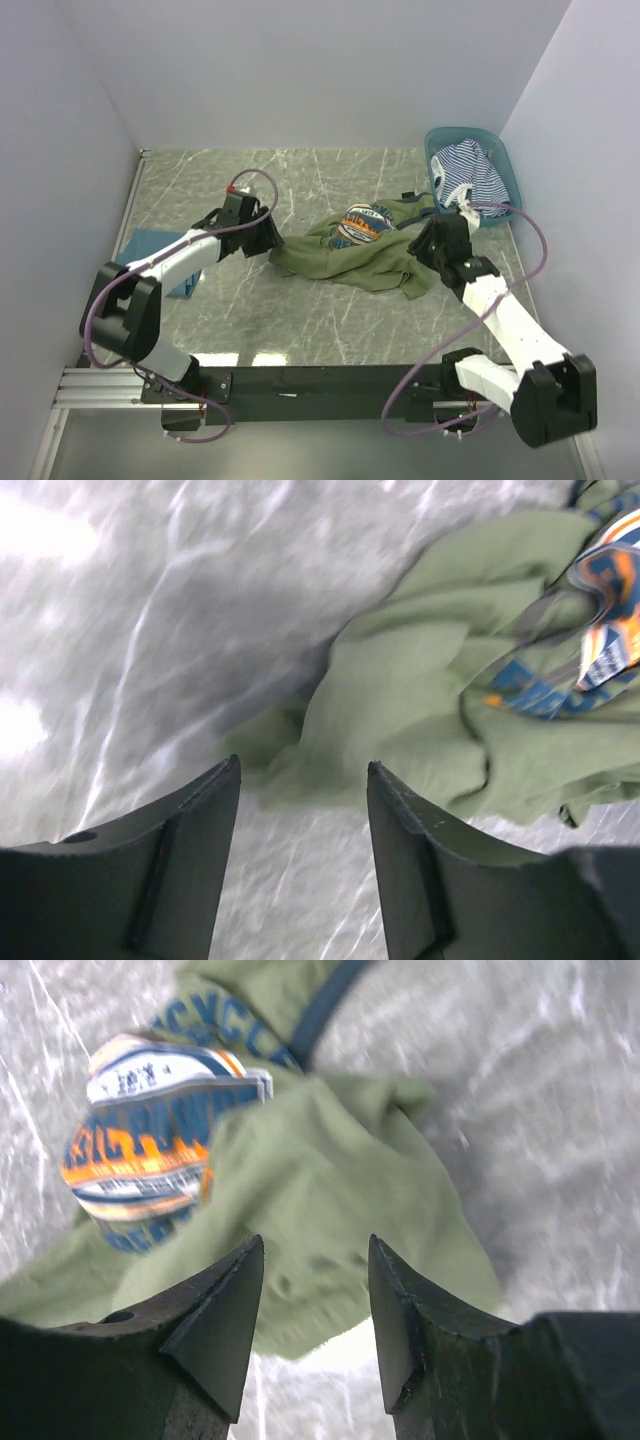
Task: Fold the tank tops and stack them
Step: Flatten the tank top out
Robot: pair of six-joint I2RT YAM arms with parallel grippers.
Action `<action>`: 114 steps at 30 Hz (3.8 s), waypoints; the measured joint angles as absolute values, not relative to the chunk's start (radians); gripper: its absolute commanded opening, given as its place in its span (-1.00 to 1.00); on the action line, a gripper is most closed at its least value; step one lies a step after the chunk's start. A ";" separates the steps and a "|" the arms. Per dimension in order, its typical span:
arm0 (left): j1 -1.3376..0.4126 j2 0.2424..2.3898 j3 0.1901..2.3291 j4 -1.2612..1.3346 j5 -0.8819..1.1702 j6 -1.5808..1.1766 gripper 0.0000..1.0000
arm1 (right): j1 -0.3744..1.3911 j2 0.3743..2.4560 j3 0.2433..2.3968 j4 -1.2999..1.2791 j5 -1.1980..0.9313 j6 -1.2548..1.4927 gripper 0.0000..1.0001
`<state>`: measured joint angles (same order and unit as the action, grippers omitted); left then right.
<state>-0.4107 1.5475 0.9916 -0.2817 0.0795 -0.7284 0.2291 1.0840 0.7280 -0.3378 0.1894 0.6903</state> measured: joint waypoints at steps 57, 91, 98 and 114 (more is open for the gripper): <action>-0.525 1.622 0.810 -0.091 0.002 -0.825 -0.19 | 0.229 0.906 0.599 -0.527 0.185 0.806 -1.00; -0.537 1.636 0.836 -0.112 -0.077 -0.779 -0.23 | 0.218 0.884 0.704 -0.592 0.193 0.738 -1.00; -0.540 1.672 0.869 -0.112 -0.086 -0.773 -0.42 | 0.218 0.877 0.705 -0.593 0.192 0.737 -1.00; -0.525 1.554 0.921 -0.296 -0.128 -0.731 -0.99 | 0.217 0.876 0.891 -0.654 0.122 0.700 -1.00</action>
<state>-0.5247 1.5539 0.9215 -0.2958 -0.1276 -0.7315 0.2173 0.8761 0.8913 -0.6537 0.1219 0.6998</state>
